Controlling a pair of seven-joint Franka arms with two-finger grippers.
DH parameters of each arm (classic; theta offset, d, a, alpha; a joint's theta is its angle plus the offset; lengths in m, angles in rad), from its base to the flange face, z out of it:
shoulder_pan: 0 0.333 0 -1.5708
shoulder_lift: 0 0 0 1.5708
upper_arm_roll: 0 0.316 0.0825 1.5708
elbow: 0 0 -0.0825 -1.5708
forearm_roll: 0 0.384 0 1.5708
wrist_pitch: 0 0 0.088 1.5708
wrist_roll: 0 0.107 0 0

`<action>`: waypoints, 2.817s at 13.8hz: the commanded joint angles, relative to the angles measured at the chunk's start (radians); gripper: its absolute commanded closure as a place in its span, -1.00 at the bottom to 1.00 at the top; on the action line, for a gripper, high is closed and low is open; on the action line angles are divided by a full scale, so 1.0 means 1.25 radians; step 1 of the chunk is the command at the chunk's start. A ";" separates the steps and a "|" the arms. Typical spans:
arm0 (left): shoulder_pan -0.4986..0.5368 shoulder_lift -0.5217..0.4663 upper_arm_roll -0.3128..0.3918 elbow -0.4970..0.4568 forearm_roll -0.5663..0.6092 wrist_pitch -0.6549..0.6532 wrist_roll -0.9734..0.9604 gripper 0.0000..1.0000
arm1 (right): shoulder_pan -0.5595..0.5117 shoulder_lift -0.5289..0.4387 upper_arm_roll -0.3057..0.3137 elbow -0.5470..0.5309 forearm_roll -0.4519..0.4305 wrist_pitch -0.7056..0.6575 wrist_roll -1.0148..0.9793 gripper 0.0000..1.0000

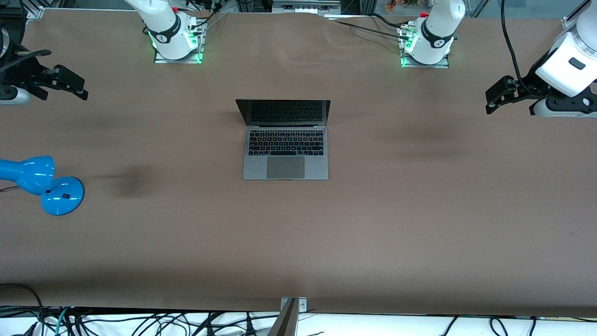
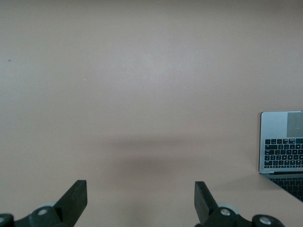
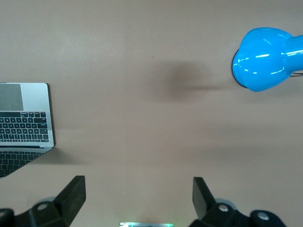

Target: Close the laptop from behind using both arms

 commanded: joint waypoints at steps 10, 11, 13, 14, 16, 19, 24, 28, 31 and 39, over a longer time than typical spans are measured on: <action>0.002 0.006 -0.001 0.017 -0.012 -0.004 0.010 -1.00 | -0.007 -0.013 0.007 -0.005 -0.009 -0.010 -0.006 -1.00; 0.002 0.006 0.000 0.017 -0.012 -0.004 0.010 -1.00 | -0.007 -0.013 0.007 -0.005 -0.009 -0.011 -0.007 -1.00; 0.002 0.006 0.000 0.017 -0.012 -0.004 0.010 -1.00 | -0.007 -0.015 0.007 -0.006 -0.008 -0.013 -0.006 -1.00; 0.002 0.006 -0.001 0.017 -0.012 -0.004 0.010 -1.00 | -0.007 -0.016 0.007 -0.005 -0.008 -0.013 -0.002 -1.00; 0.002 0.006 -0.001 0.017 -0.005 -0.004 0.010 -1.00 | -0.007 -0.015 0.009 -0.011 -0.008 -0.013 0.000 -1.00; 0.002 0.006 -0.001 0.018 -0.006 -0.004 0.010 -1.00 | -0.007 -0.012 0.011 -0.013 -0.008 -0.015 -0.001 -1.00; 0.002 0.006 0.001 0.018 -0.001 -0.003 0.010 -1.00 | -0.007 -0.005 0.011 -0.014 -0.003 -0.013 -0.004 -1.00; 0.001 0.028 0.003 0.022 0.004 -0.002 0.012 -1.00 | -0.007 0.001 0.012 -0.017 -0.003 -0.014 -0.011 -1.00; 0.002 0.043 0.001 0.014 0.025 -0.012 0.016 -1.00 | -0.007 0.004 0.035 -0.047 0.014 -0.015 -0.069 -1.00; -0.021 0.087 -0.106 -0.016 -0.052 -0.031 -0.147 -1.00 | -0.004 0.034 0.208 -0.055 0.103 -0.011 0.033 -1.00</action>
